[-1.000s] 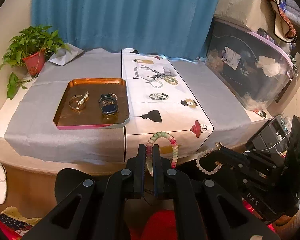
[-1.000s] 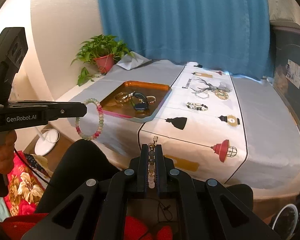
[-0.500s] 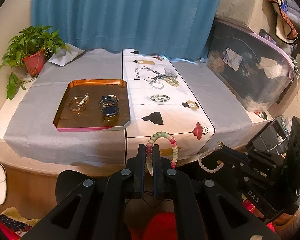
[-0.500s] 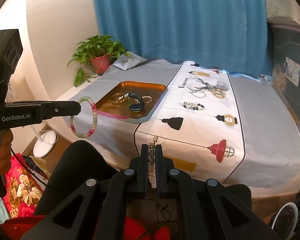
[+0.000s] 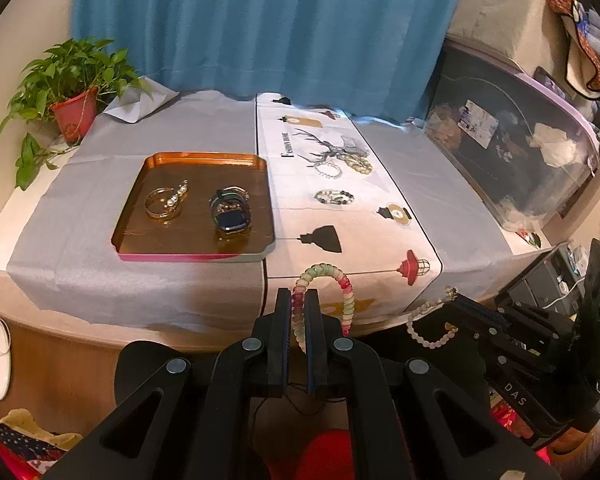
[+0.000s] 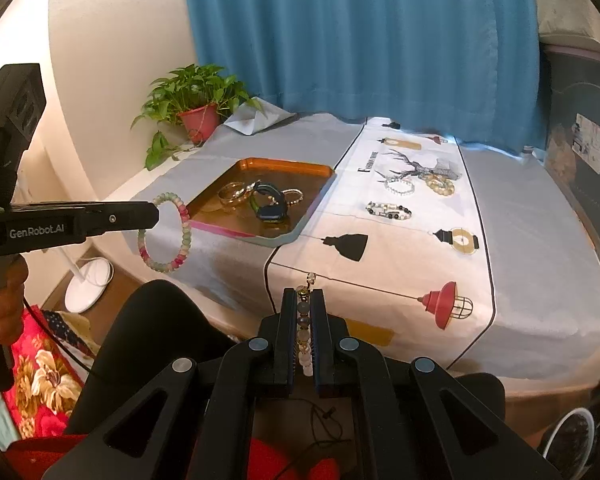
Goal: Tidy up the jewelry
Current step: 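Lift the bead bracelet and gold chain off the runner toward the copper tray, then lower the bead bracelet into the copper tray with the left tool while the right tool releases the chain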
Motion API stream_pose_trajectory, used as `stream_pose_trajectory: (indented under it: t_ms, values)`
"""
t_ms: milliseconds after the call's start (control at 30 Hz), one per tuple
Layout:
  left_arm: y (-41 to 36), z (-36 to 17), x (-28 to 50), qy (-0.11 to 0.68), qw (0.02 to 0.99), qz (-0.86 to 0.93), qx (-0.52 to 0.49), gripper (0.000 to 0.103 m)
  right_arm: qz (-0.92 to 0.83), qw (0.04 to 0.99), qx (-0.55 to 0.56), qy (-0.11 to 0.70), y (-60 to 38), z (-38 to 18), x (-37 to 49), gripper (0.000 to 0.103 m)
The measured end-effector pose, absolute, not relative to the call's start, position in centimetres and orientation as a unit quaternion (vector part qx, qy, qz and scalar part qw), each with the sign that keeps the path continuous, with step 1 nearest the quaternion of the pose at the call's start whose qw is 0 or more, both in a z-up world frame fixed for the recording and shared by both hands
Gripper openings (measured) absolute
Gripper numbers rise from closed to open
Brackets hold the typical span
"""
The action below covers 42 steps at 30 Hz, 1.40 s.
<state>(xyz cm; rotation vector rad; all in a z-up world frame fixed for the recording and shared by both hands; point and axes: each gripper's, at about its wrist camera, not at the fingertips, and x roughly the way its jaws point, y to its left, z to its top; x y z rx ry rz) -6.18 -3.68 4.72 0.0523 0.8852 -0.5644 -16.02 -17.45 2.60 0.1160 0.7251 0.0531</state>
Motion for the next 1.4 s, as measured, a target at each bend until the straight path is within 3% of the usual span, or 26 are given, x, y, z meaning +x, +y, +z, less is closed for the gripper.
stream_pose_trajectory:
  t_ms: [467,833,1400]
  values:
    - [0.3,4.8,-0.8,0.411,0.884,-0.225,0.005,0.004,0.048,0.934,0.04,0.353,-15.6,2.9,-9.9,0.007]
    - [0.8,4.1,9.3,0.397,0.893,-0.211,-0.006,0.004,0.051,0.938,0.021,0.343,-15.5,3.1,0.1,0.007]
    - [-4.4,-3.8,25.8,0.435,0.88,-0.193,0.018,0.004,0.077,0.931,0.03,0.357,-15.8,-2.3,19.1,0.006]
